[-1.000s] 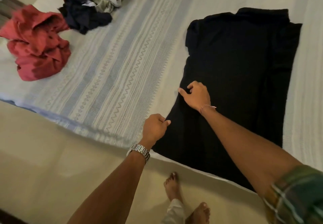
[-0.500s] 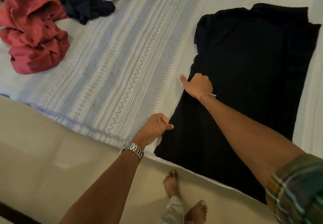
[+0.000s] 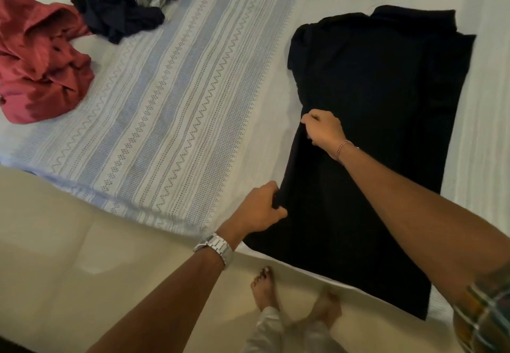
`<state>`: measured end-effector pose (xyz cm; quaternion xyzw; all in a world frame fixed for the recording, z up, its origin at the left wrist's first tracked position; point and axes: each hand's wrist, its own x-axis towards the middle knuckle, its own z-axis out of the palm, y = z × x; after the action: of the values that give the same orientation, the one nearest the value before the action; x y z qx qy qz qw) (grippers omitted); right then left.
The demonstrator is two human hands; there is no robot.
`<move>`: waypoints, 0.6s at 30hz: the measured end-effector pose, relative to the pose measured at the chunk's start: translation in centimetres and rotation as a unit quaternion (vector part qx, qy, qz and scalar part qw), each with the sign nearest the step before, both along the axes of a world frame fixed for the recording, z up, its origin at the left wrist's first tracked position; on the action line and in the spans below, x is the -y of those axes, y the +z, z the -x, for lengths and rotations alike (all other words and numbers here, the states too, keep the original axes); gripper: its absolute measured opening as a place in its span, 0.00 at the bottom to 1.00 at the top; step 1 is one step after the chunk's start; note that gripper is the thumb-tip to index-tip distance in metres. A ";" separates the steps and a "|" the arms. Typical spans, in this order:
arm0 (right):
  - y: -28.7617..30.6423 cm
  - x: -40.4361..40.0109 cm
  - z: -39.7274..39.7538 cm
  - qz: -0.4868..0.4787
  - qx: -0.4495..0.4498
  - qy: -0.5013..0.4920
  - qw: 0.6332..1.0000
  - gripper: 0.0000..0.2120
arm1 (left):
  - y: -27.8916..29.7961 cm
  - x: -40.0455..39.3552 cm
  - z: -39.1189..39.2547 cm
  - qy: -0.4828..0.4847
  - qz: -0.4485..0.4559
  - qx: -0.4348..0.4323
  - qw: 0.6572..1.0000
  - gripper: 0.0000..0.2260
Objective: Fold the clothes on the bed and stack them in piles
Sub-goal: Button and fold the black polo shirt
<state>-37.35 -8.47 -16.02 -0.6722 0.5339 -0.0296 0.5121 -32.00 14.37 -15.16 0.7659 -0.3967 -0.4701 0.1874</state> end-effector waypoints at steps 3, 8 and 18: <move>0.6 1.1 3.1 0.009 0.000 -0.022 1.000 0.11 | 0.5 1.6 3.1 -0.078 0.015 0.090 0.993 0.12; 0.3 3.0 8.6 0.000 -0.006 -0.071 0.997 0.07 | 1.1 3.9 10.2 -0.139 -0.017 0.239 0.961 0.12; -1.3 4.3 14.4 0.056 -0.031 -0.035 0.997 0.11 | 0.0 5.3 18.1 -0.108 -0.040 0.238 0.964 0.15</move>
<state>-51.79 -12.78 -17.28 -0.6814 0.5700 -0.0569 0.4555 -50.10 9.08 -15.13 0.8153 -0.4909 -0.3069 0.0054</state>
